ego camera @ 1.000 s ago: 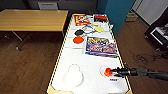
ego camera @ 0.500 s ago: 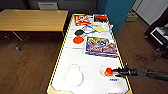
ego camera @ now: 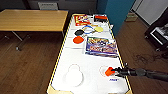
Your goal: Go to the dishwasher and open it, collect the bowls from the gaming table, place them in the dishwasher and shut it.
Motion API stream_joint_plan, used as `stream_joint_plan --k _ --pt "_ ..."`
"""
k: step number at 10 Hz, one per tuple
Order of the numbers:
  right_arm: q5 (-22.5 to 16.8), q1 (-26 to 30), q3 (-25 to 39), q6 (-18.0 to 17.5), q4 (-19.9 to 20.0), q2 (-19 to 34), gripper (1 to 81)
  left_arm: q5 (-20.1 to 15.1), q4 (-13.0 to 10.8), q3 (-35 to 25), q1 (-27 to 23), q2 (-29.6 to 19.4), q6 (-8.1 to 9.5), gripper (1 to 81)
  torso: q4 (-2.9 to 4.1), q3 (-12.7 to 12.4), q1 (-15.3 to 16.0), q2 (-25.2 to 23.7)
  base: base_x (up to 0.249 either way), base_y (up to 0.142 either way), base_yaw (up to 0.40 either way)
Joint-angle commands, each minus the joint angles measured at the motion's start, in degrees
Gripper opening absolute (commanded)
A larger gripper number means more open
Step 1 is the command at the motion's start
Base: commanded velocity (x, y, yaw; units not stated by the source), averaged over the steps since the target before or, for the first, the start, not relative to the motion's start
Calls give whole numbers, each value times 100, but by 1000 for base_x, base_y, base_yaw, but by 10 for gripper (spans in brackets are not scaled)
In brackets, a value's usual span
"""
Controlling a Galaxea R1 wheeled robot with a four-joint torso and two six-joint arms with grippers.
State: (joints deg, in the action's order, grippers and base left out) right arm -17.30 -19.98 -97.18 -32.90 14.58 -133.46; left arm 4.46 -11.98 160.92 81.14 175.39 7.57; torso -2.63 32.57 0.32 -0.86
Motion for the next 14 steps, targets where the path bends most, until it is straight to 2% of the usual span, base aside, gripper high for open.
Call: stream_joint_plan --k 1,2,4,6,9,11,13,14 --pt "-213 604 -230 -23 54 36 811 -446 73 -7 179 -3 -1 811 0 0 0 0 0 0 0" --pt "-213 604 -265 -23 54 10 10 -446 117 -7 188 -20 -1 811 0 0 0 0 0 0 0" --pt "-213 656 -159 -111 54 45 10 -446 144 -7 196 -21 -1 811 0 0 -2 0 0 0 0" --pt "-327 876 218 -208 80 388 10 -446 135 -16 197 6 -1 811 0 0 -2 0 0 0 0" --pt "-810 1394 1493 -498 -34 1636 10 -437 82 -86 187 50 -10 811 0 0 0 0 0 0 0" --pt "-1127 1693 2108 -507 -52 2559 10 -437 65 -104 170 76 -19 811 0 0 0 0 0 0 0" --pt "-1575 1729 2706 -498 -324 3455 10 -437 47 -104 187 76 -36 811 0 0 0 0 0 0 0" --pt "-1592 1572 3022 -498 -553 3877 10 -446 47 -112 179 85 -45 811 0 0 0 0 0 0 0"
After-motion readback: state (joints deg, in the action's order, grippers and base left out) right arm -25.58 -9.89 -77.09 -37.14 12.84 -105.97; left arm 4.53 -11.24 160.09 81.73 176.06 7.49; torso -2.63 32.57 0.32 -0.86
